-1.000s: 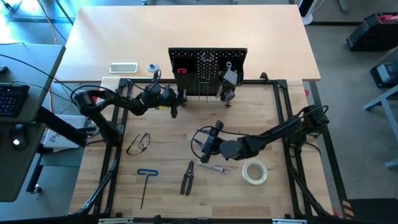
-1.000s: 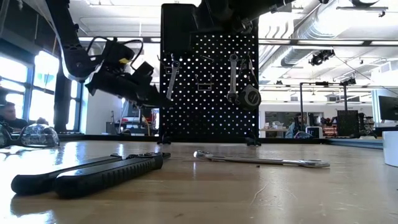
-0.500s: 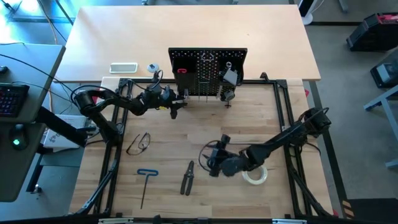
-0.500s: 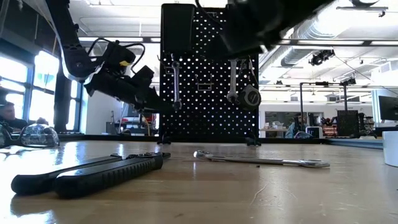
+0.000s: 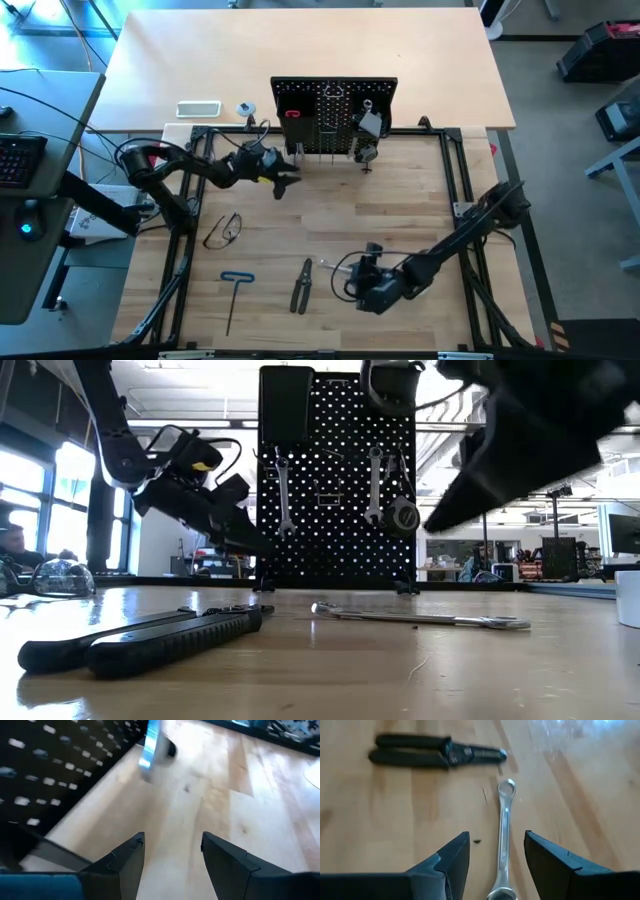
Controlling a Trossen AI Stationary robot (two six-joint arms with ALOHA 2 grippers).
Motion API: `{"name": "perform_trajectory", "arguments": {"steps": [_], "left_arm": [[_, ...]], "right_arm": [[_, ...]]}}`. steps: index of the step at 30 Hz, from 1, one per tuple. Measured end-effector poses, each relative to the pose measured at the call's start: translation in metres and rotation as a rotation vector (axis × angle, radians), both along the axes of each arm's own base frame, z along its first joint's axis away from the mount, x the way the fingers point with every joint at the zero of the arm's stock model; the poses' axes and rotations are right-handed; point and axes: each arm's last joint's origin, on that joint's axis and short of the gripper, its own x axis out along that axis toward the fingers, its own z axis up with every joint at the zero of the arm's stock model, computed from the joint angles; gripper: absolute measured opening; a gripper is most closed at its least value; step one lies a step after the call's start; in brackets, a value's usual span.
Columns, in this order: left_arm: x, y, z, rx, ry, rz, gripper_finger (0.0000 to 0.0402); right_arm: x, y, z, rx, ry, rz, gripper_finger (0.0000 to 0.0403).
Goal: Hang tools onto peg board
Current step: Hang the silver wrench on the pegboard
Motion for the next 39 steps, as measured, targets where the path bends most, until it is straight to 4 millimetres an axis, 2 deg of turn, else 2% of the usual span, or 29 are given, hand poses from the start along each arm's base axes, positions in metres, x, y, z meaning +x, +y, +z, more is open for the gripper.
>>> {"name": "perform_trajectory", "arguments": {"steps": [4,7,19,26,31,34,39], "left_arm": [[0.004,-0.009,-0.002,-0.017,0.016,-0.031,0.0188],[0.005,-0.015,-0.004,-0.041,0.025,-0.04,0.0188],[-0.004,-0.052,-0.022,-0.148,0.077,-0.083,0.0188],[0.005,-0.094,-0.021,-0.162,0.029,-0.234,0.0188],[0.018,-0.133,-0.01,-0.057,-0.052,-0.426,0.0188],[0.025,-0.153,-0.004,0.031,-0.074,-0.48,0.0187],[0.036,-0.168,0.003,0.119,-0.068,-0.528,0.0166]], "right_arm": [[0.003,0.001,-0.023,-0.014,0.042,-0.029,0.0181],[0.004,0.002,-0.03,0.002,0.049,-0.059,0.0181],[-0.019,0.024,-0.032,0.005,0.037,-0.087,0.0181],[-0.023,0.025,-0.033,-0.024,0.036,-0.104,0.0181],[-0.024,0.024,-0.033,-0.042,0.035,-0.111,0.0181],[-0.024,0.024,-0.033,-0.046,0.033,-0.113,0.0181],[-0.024,0.024,-0.033,-0.046,0.033,-0.115,0.0181]]}}
